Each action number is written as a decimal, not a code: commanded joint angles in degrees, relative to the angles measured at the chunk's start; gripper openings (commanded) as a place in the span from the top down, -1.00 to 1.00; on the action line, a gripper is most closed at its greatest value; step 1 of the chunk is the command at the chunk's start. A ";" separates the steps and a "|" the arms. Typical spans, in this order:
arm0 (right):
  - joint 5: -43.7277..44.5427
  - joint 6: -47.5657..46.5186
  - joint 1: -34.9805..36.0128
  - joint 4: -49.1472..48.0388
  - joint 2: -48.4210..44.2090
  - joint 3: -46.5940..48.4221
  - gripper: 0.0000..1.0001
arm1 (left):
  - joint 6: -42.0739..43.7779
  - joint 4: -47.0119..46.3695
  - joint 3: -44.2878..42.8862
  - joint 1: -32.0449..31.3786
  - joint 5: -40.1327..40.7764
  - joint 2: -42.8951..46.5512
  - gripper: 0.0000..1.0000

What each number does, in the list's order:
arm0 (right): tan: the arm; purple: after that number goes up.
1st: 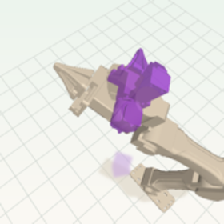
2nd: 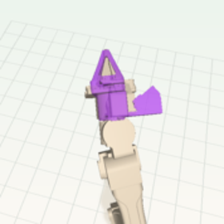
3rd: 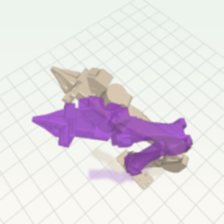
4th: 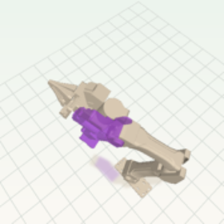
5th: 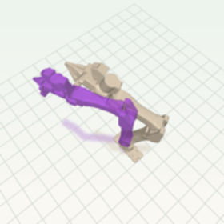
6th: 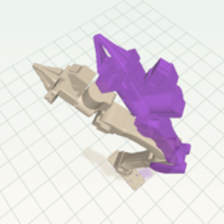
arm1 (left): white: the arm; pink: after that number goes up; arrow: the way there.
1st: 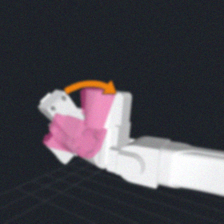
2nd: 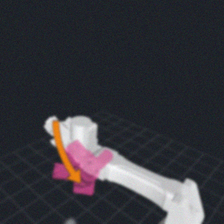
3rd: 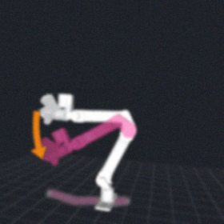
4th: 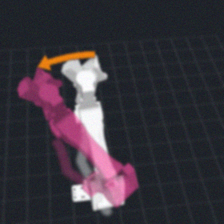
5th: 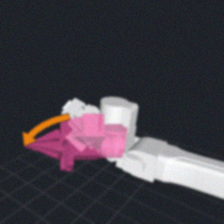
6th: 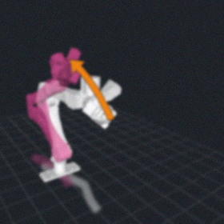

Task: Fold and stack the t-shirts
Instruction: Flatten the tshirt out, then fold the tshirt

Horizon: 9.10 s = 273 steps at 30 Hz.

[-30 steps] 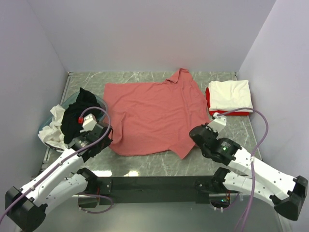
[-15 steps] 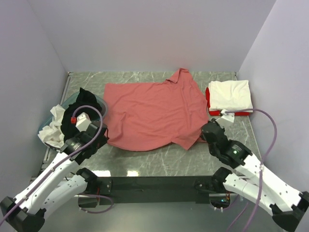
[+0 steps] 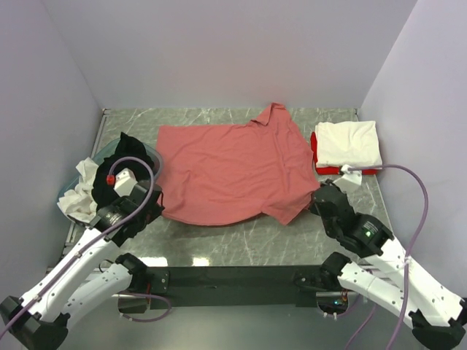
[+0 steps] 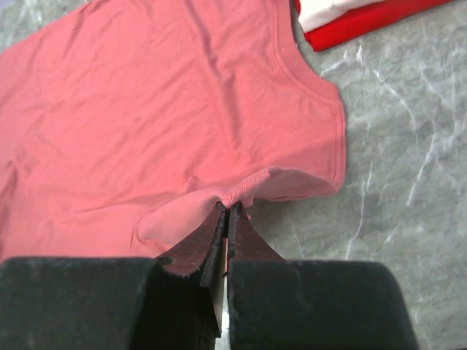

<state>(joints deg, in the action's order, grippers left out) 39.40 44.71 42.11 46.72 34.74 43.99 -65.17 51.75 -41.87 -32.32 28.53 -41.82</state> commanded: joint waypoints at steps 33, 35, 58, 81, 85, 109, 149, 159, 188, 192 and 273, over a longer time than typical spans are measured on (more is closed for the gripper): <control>-5.21 -26.16 -18.02 -26.24 52.96 25.70 1.00 | 19.55 -18.26 -11.22 15.62 1.70 -35.51 0.99; -5.47 -26.43 -18.46 -26.24 55.94 27.55 1.00 | 19.64 -18.61 -11.92 15.88 1.79 -37.35 0.99; -4.07 -28.54 -20.92 -24.31 67.30 38.45 1.00 | 21.83 -18.87 -20.00 17.64 3.11 -44.13 0.99; -12.32 -26.87 -22.24 -22.46 60.63 36.53 -0.36 | 23.07 -19.93 -23.96 16.76 -1.90 -40.80 -0.70; -18.55 -24.85 -22.33 -22.37 55.27 32.14 -0.40 | 22.72 -19.84 -24.31 12.91 -1.20 -38.43 -0.72; -40.45 -21.50 -19.52 -31.86 58.24 13.58 -0.36 | 21.75 -46.82 -14.38 -9.26 -14.12 -50.71 -0.77; -35.71 -30.12 -19.52 -18.86 85.40 54.09 0.36 | 20.52 -47.79 -7.35 -9.35 -13.77 -55.03 -0.77; -29.99 -29.41 -19.70 -23.78 71.53 42.69 -0.17 | 19.55 -47.70 -6.30 -9.43 -13.86 -54.77 -0.77; -32.46 -27.39 -23.65 -20.89 80.21 41.17 -0.13 | 19.20 -48.40 -3.84 -9.52 -14.38 -55.82 -0.77; -29.82 -28.62 -24.44 -20.62 82.94 47.48 -0.13 | 18.59 -48.76 -1.91 -9.61 -14.47 -55.56 -0.77; -36.06 -19.84 -41.31 -28.97 41.98 -2.50 -0.29 | 18.32 -35.13 7.14 -6.71 -6.65 -24.36 -0.90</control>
<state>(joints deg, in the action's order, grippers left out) 4.86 24.01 1.37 20.56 77.36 40.91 -46.24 14.98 -37.23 -40.18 21.06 -67.68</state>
